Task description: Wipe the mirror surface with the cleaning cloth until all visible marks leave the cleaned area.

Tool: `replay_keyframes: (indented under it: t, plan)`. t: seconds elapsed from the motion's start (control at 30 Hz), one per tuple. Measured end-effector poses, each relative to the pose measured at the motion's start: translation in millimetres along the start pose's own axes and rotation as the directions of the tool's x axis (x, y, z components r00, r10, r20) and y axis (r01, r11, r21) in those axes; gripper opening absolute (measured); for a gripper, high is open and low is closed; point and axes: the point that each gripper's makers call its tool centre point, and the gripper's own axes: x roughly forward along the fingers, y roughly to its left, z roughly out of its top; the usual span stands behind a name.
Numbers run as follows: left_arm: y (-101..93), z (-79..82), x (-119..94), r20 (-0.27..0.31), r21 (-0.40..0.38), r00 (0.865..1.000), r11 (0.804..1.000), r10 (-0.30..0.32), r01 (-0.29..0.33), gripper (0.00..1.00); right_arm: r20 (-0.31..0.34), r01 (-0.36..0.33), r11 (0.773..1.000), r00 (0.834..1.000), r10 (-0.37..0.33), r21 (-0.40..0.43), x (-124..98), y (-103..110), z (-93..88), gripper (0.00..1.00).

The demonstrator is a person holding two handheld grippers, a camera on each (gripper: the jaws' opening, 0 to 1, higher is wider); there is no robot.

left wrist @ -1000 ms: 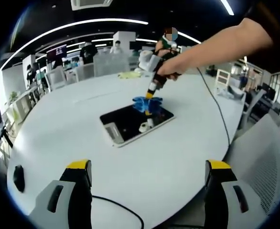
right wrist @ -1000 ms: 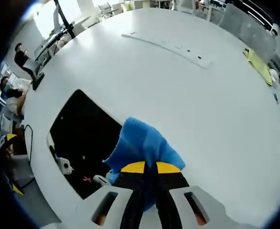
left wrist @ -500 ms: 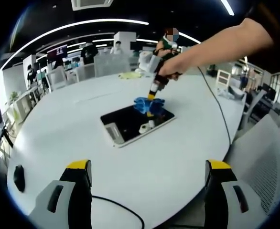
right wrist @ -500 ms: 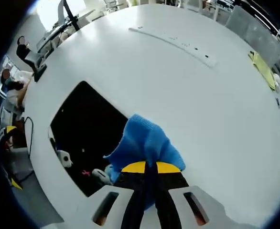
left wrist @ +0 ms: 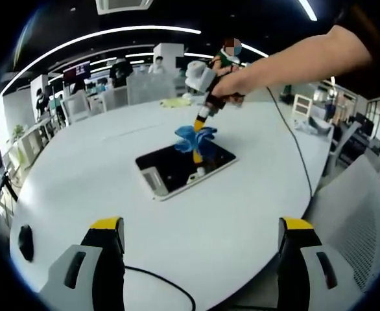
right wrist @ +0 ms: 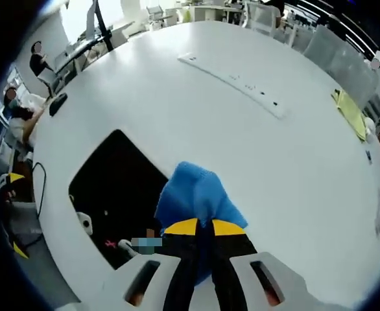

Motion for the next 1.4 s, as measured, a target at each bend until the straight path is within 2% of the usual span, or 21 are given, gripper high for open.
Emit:
replay_keyframes:
  t: [0.07, 0.33, 0.6, 0.87, 1.0, 1.23, 1.4]
  plan:
    - [0.0, 0.4, -0.1, 0.000, -0.001, 1.000, 1.000, 0.001, -0.001, 0.99, 0.002, 0.003, 1.000, 1.000, -0.003, -0.005, 6.1, -3.6, -0.6, 0.01]
    - [-1.3, 0.4, -0.1, -0.002, 0.002, 1.000, 1.000, -0.002, 0.002, 0.99, 0.005, 0.006, 1.000, 1.000, -0.006, 0.000, -3.7, -5.8, -3.3, 0.01]
    - [-1.2, 0.5, -0.2, 0.002, 0.002, 1.000, 1.000, -0.004, 0.004, 0.99, 0.017, 0.020, 1.000, 1.000, -0.020, 0.001, -23.6, -8.7, -1.4, 0.02]
    - [-0.1, 0.1, -0.1, 0.004, 0.004, 1.000, 1.000, -0.001, 0.001, 0.99, 0.024, 0.028, 1.000, 0.999, -0.028, 0.003, -28.7, -11.1, -0.5, 0.02]
    - [0.3, -0.3, 0.1, 0.005, 0.003, 1.000, 1.000, 0.000, 0.000, 0.99, 0.031, 0.020, 0.999, 0.999, -0.021, 0.029, -30.2, -15.0, -0.6, 0.02]
    - [-0.3, -0.4, 0.2, 0.002, 0.005, 1.000, 1.000, -0.002, 0.002, 0.99, 0.027, 0.031, 0.999, 0.999, -0.031, 0.035, -37.6, -23.4, -13.7, 0.02]
    - [-0.4, -0.4, 0.3, -0.002, 0.006, 1.000, 1.000, 0.000, 0.000, 0.99, 0.002, 0.042, 0.997, 0.999, -0.042, 0.062, -48.1, -37.8, -40.7, 0.02]
